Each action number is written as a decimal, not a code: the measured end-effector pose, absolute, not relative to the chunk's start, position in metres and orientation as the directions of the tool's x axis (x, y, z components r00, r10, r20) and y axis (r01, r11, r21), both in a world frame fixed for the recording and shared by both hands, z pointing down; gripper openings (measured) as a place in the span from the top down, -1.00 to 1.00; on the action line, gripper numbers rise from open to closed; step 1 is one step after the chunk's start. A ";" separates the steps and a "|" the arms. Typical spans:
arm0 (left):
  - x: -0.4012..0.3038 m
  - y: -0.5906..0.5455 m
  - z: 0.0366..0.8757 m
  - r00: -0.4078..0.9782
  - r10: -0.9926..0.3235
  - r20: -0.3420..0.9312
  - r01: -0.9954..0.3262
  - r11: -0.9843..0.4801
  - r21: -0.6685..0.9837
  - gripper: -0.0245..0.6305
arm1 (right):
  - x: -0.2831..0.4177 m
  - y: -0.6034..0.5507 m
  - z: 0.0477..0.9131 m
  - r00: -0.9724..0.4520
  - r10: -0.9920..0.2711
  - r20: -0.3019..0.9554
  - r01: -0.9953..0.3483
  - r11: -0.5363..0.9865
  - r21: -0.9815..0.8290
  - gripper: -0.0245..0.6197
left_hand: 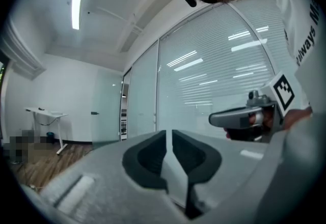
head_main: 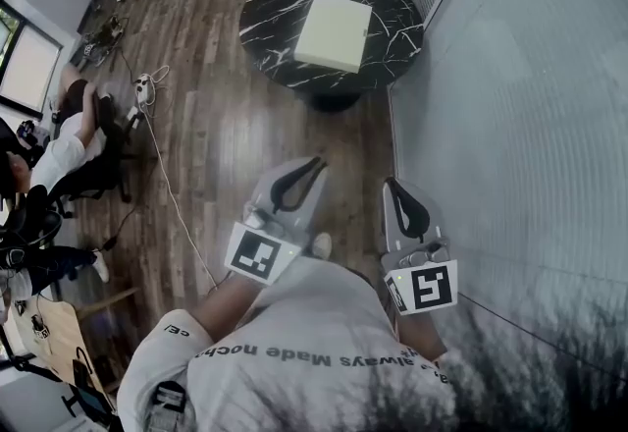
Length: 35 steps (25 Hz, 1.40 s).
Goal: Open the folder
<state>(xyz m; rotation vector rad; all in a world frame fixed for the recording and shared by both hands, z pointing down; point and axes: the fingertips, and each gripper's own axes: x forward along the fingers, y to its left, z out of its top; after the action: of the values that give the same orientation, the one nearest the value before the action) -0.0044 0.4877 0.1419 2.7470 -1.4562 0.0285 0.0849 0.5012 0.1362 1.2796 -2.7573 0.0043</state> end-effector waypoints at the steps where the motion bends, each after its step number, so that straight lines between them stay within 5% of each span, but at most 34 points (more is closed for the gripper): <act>1: -0.004 0.486 0.143 0.559 -0.828 0.035 -0.829 -0.559 0.019 0.81 | 0.086 0.499 0.137 -0.642 -0.761 0.096 -0.761 0.647 0.038 0.91; 35: -0.123 0.263 0.168 0.604 -0.795 0.056 -0.796 -0.605 -0.005 0.81 | -0.042 0.264 0.153 -0.618 -0.771 0.155 -0.772 0.632 0.064 0.92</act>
<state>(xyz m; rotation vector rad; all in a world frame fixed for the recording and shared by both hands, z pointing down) -0.1227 0.2630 0.1679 2.7953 -1.3871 0.0813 -0.0423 0.2644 0.1532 1.2802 -2.6840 0.0137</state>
